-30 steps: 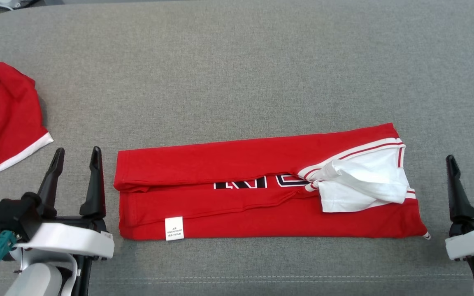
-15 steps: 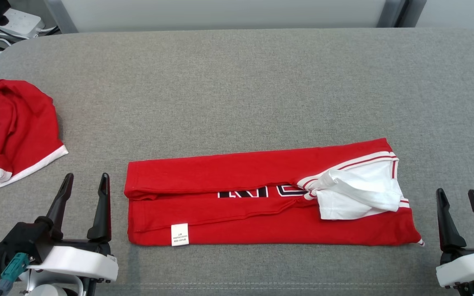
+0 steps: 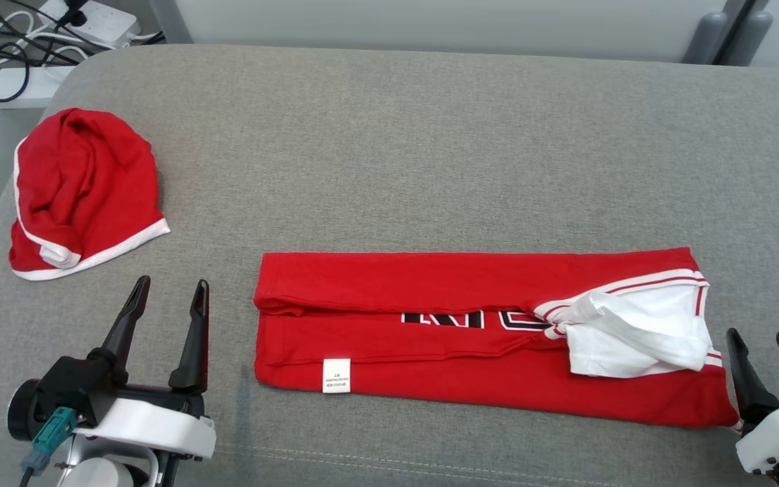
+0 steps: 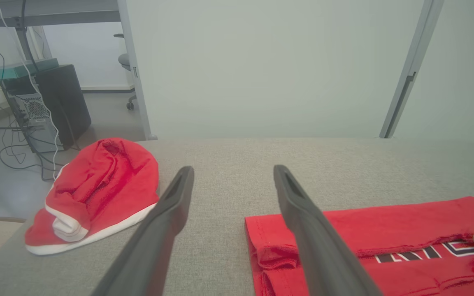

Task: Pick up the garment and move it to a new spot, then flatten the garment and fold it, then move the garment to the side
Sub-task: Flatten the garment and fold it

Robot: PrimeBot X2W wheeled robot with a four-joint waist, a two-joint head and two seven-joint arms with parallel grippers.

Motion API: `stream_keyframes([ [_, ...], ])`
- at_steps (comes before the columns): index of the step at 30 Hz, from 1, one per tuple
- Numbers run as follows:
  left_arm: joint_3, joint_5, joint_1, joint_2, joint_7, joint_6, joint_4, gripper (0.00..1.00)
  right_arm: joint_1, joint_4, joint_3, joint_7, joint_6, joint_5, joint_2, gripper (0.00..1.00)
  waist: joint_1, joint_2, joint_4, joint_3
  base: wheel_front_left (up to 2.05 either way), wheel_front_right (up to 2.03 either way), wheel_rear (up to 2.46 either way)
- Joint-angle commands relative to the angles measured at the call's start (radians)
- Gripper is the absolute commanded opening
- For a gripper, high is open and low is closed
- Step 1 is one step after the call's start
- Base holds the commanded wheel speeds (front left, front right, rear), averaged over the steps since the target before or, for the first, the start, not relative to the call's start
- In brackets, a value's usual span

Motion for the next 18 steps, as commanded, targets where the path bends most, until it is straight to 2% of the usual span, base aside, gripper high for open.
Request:
stream_keyframes([
  [1,0.036,0.007,-0.063,0.006,-0.010,-0.012,-0.020,1.00,-0.039,-0.007,0.035,0.030,0.004,0.021,-0.040,1.00,0.0000,-0.0001,0.028,-0.001,0.00,0.00,0.00],
  [11,0.034,0.012,-0.084,-0.025,-0.010,-0.042,0.010,1.00,-0.095,0.085,0.116,0.149,0.004,0.065,-0.068,1.00,0.0000,-0.0001,0.072,-0.006,0.00,0.00,0.00],
  [18,0.042,0.022,-0.094,-0.042,-0.010,-0.060,0.018,1.00,-0.133,0.166,0.119,0.200,0.004,0.087,-0.070,1.00,0.0000,-0.0001,0.084,0.011,0.00,0.00,0.00],
])
